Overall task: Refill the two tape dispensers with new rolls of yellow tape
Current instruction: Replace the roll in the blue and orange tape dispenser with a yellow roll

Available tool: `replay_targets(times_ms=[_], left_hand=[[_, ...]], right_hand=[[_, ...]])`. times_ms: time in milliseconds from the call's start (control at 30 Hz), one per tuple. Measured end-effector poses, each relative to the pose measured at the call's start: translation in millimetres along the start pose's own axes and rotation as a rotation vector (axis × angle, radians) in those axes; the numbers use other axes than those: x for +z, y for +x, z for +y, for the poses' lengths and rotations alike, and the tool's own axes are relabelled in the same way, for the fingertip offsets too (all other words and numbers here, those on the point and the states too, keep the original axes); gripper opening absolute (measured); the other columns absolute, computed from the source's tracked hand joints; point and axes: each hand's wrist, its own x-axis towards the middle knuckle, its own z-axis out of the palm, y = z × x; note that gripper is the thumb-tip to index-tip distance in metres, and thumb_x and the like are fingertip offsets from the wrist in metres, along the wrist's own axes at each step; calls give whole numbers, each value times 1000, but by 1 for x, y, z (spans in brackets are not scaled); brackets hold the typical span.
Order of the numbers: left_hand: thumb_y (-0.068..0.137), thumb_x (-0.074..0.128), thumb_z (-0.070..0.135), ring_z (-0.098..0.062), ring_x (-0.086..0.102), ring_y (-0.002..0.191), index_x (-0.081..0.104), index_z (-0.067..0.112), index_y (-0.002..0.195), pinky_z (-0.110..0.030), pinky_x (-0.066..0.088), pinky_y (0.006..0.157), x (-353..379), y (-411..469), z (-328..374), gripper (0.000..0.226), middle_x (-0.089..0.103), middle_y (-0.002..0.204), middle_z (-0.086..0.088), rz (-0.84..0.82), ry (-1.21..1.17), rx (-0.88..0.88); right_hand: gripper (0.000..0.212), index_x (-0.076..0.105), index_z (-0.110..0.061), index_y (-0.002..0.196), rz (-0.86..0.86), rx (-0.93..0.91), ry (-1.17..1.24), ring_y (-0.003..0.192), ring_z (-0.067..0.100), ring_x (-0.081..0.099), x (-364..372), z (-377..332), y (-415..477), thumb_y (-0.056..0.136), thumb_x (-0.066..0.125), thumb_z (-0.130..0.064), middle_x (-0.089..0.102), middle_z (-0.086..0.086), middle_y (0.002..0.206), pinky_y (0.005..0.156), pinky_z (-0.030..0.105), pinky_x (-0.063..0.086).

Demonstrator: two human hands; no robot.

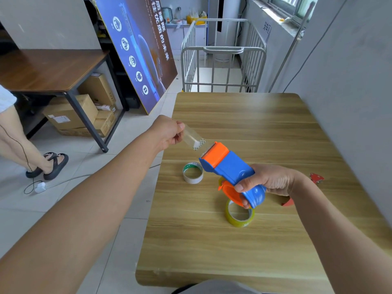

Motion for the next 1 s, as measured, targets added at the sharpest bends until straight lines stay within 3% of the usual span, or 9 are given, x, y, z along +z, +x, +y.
replay_targets(times_ms=[100, 267, 333, 400, 533, 633, 767, 867, 1000], left_hand=[[90, 47, -5, -14, 43, 55, 49, 7, 69, -16, 43, 40, -3, 2, 0, 24, 46, 66, -8, 22, 14, 31], [90, 48, -3, -15, 43, 55, 48, 7, 68, -20, 44, 47, -2, 3, 3, 24, 46, 65, -9, 69, 76, 99], [90, 49, -2, -16, 44, 56, 49, 7, 68, -23, 44, 52, -3, 4, 2, 23, 47, 66, -10, 91, 87, 120], [90, 49, -1, -16, 45, 56, 50, 8, 68, -25, 44, 53, 1, 3, 1, 23, 49, 65, -9, 92, 116, 176], [89, 50, -1, -14, 48, 54, 52, 12, 69, -18, 48, 48, 12, -9, 4, 25, 51, 64, -7, 10, 176, 337], [88, 52, -2, -14, 49, 57, 53, 16, 68, -26, 48, 60, 21, -15, 2, 27, 53, 66, -4, -60, 243, 426], [86, 54, 2, -14, 47, 62, 54, 21, 66, -35, 45, 71, 28, -16, -6, 28, 54, 66, 0, -103, 331, 508], [85, 56, 2, -17, 50, 70, 54, 25, 66, -38, 48, 75, 34, -18, -13, 29, 56, 68, 3, -138, 363, 557], [83, 57, 2, -10, 51, 69, 57, 17, 72, -29, 47, 72, 45, -23, -28, 18, 57, 71, 5, -166, 456, 642]], right_hand=[[14, 55, -4, 76, 18, 16, 2, 64, 28, 46, 2, 2, -3, 86, 52, -13, 53, 12, 66, 77, 25, 48], [33, 55, 6, 78, 75, 54, -13, 65, 30, 47, -1, 9, -3, 89, 55, -25, 55, 13, 66, 86, 40, 50], [27, 60, -1, 80, 92, 91, -39, 70, 33, 49, -5, 13, -4, 89, 58, -27, 57, 13, 65, 96, 59, 42], [27, 65, -7, 83, 165, 181, -48, 73, 33, 54, -7, 16, -3, 83, 67, -33, 60, 12, 66, 100, 60, 41], [64, 65, 4, 106, 401, 383, -21, 67, 29, 66, -7, 22, 9, 65, 80, -43, 68, 14, 72, 86, 45, 54], [53, 68, 2, 106, 494, 426, 23, 69, 30, 67, -5, 16, 19, 71, 80, -36, 69, 14, 74, 87, 47, 57], [48, 66, 0, 106, 603, 465, 32, 60, 25, 68, -6, 5, 31, 76, 77, -37, 70, 10, 68, 59, 31, 58], [43, 62, -2, 100, 657, 457, 69, 59, 25, 67, -7, -1, 39, 79, 74, -37, 70, 12, 69, 63, 34, 58], [39, 59, -1, 99, 704, 420, 147, 61, 24, 67, -5, -9, 44, 83, 71, -36, 68, 14, 75, 55, 29, 57]])
